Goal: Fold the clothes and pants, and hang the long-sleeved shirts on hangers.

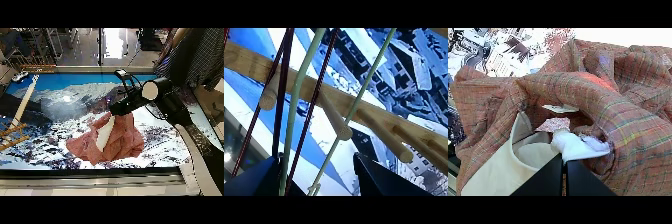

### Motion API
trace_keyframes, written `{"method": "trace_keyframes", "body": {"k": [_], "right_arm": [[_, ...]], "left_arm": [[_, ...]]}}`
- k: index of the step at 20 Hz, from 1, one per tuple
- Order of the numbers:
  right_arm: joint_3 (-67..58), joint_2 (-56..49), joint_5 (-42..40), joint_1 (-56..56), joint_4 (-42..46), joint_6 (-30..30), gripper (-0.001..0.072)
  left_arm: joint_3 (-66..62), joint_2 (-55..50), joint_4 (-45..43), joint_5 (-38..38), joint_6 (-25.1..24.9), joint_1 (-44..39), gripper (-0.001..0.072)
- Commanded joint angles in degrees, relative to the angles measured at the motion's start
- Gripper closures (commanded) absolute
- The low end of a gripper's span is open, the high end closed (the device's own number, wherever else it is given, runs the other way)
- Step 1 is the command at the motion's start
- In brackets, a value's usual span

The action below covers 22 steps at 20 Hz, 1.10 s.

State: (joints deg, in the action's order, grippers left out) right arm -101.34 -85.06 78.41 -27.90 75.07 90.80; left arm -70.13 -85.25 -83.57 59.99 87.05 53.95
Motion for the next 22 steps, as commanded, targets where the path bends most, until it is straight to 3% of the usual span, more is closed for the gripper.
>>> {"method": "trace_keyframes", "body": {"k": [1,12,22], "right_arm": [[0.0,0.0,0.1,0.0,0.0,0.0,0.0692],[0.0,0.0,-0.2,0.0,0.2,-0.1,0.0692],[0.0,0.0,-0.4,0.0,0.2,-0.1,0.0691]], "left_arm": [[0.0,2.1,0.0,-0.2,-0.2,0.2,0.0224],[0.0,4.1,0.1,-11.0,-0.5,-0.1,0.0224],[0.0,2.5,0.1,-12.6,-1.9,-3.5,0.0225]]}}
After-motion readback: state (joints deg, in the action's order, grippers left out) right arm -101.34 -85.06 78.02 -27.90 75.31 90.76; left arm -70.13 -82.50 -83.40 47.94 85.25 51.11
